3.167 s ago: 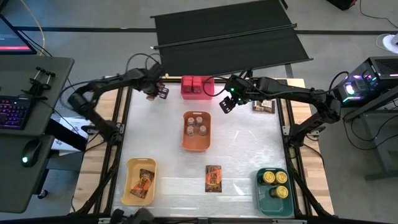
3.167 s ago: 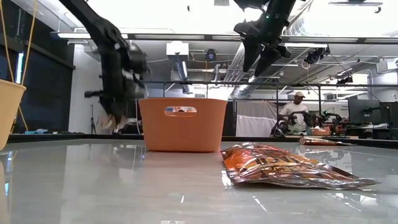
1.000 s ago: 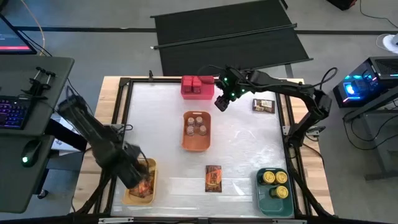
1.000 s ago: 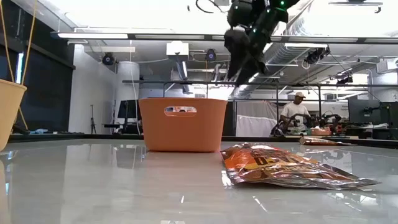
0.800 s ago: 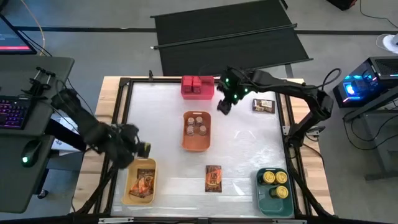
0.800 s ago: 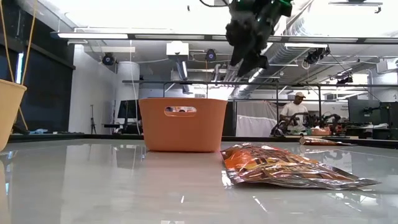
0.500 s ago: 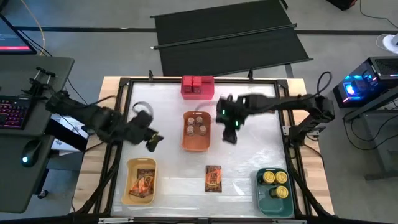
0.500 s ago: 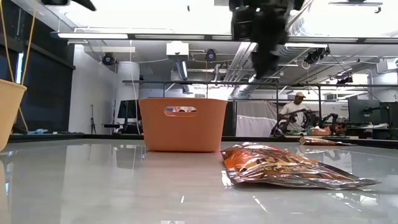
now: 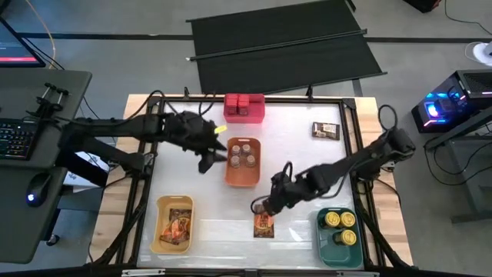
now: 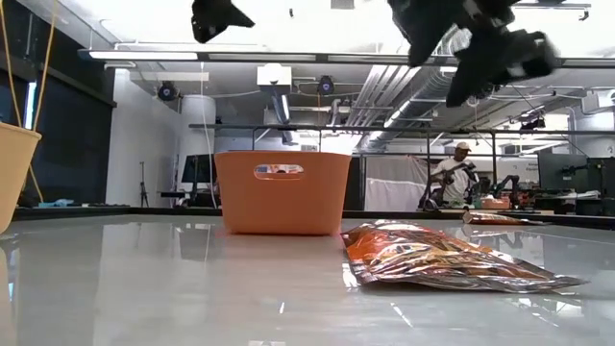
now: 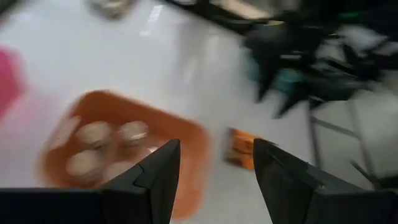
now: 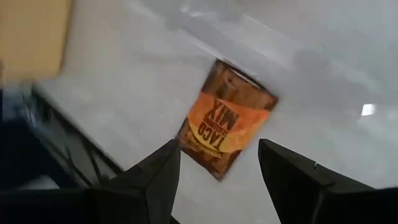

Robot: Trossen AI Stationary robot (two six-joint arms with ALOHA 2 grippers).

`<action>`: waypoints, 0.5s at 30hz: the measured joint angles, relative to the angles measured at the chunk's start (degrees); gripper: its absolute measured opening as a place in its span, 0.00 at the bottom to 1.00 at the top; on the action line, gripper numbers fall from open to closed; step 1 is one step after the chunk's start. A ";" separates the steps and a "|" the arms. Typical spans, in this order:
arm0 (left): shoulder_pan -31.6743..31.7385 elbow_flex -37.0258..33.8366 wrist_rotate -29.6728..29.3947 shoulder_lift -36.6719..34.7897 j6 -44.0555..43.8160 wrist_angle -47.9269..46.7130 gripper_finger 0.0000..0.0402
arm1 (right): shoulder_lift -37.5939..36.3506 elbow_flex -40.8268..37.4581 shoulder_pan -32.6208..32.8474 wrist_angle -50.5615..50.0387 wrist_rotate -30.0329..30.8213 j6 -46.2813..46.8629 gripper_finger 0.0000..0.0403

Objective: Sort spices by type
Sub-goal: Put the bottom orange spice pack into the yellow bin

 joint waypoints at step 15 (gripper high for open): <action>-14.85 -25.35 1.55 -15.34 -18.38 28.37 0.47 | 20.65 22.10 4.01 -17.16 5.00 20.70 0.53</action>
